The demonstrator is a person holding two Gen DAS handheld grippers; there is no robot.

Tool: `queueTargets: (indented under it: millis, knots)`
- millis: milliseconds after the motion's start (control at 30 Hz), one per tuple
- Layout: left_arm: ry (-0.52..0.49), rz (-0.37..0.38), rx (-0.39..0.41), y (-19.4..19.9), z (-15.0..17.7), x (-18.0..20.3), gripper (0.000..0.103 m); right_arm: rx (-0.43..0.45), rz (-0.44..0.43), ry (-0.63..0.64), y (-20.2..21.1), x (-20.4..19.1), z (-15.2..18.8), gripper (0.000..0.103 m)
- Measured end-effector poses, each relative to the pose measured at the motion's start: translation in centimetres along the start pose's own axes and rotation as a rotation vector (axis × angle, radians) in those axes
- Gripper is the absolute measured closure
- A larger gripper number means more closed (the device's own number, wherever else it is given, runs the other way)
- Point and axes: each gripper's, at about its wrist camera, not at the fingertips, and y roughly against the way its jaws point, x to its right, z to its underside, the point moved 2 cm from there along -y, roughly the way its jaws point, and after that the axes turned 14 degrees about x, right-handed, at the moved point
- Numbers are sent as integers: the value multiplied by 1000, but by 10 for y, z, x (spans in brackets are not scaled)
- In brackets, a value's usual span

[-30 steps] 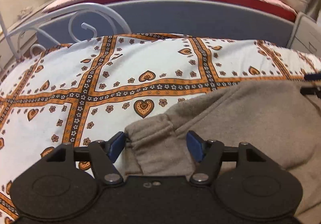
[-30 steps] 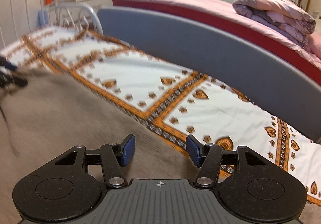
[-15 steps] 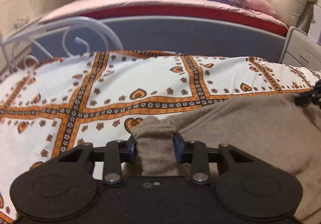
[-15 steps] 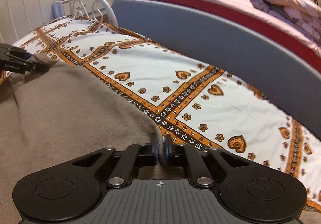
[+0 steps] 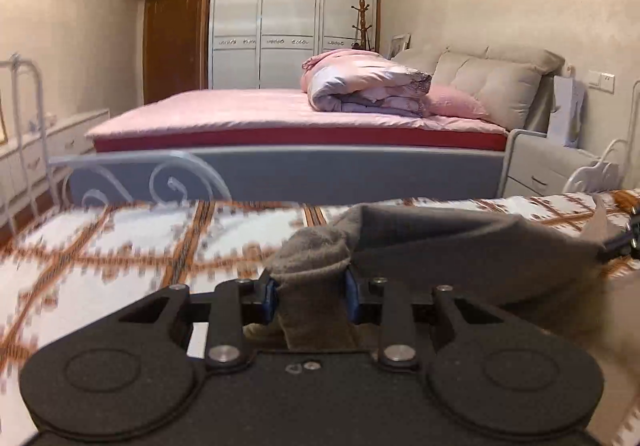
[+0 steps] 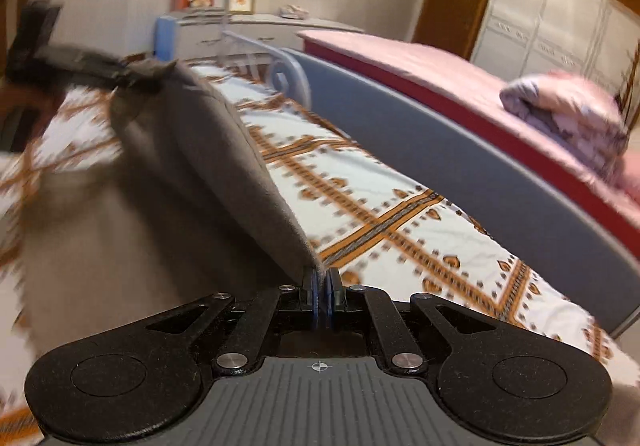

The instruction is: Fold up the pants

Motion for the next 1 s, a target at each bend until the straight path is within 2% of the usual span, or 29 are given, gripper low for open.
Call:
queueTargets:
  millis: [100, 167, 200, 267, 433, 500, 533, 600, 633, 667, 733, 800, 867, 933, 1000]
  knots:
    - [46, -54, -46, 38, 27, 8, 65, -4, 17, 19, 44, -44, 23, 98]
    - [100, -145, -98, 60, 46, 7, 33, -46, 24, 30, 64, -72, 43, 98]
    - [134, -183, -104, 72, 54, 5, 32, -51, 41, 20, 75, -82, 51, 98]
    - [199, -236, -138, 89, 62, 4, 45, -52, 42, -60, 98, -95, 64, 98]
    - [382, -243, -84, 121, 45, 8, 46, -8, 126, -250, 132, -90, 70, 98]
    - [431, -223, -104, 118, 42, 14, 47, 15, 177, -284, 137, -87, 67, 97]
    - [449, -238, -132, 116, 43, 17, 49, 26, 189, -319, 136, -84, 67, 96]
    - [511, -314, -222, 110, 54, 23, 52, 35, 213, -390, 133, -75, 69, 90]
    - [534, -320, -233, 109, 59, 26, 52, 38, 230, -415, 131, -72, 70, 75]
    - [534, -320, -235, 109, 62, 30, 52, 46, 240, -446, 129, -70, 72, 53]
    - [505, -309, -245, 101, 62, 34, 52, 75, 265, -484, 129, -64, 76, 42]
    - [509, -314, -254, 89, 62, 31, 54, 83, 272, -515, 126, -57, 80, 42]
    - [550, -311, -258, 84, 66, 28, 64, 84, 276, -566, 119, -48, 85, 42]
    - [586, -304, -269, 79, 72, 26, 69, 73, 280, -640, 111, -38, 92, 42]
    - [605, -298, -265, 74, 74, 26, 69, 66, 289, -730, 102, -26, 102, 42]
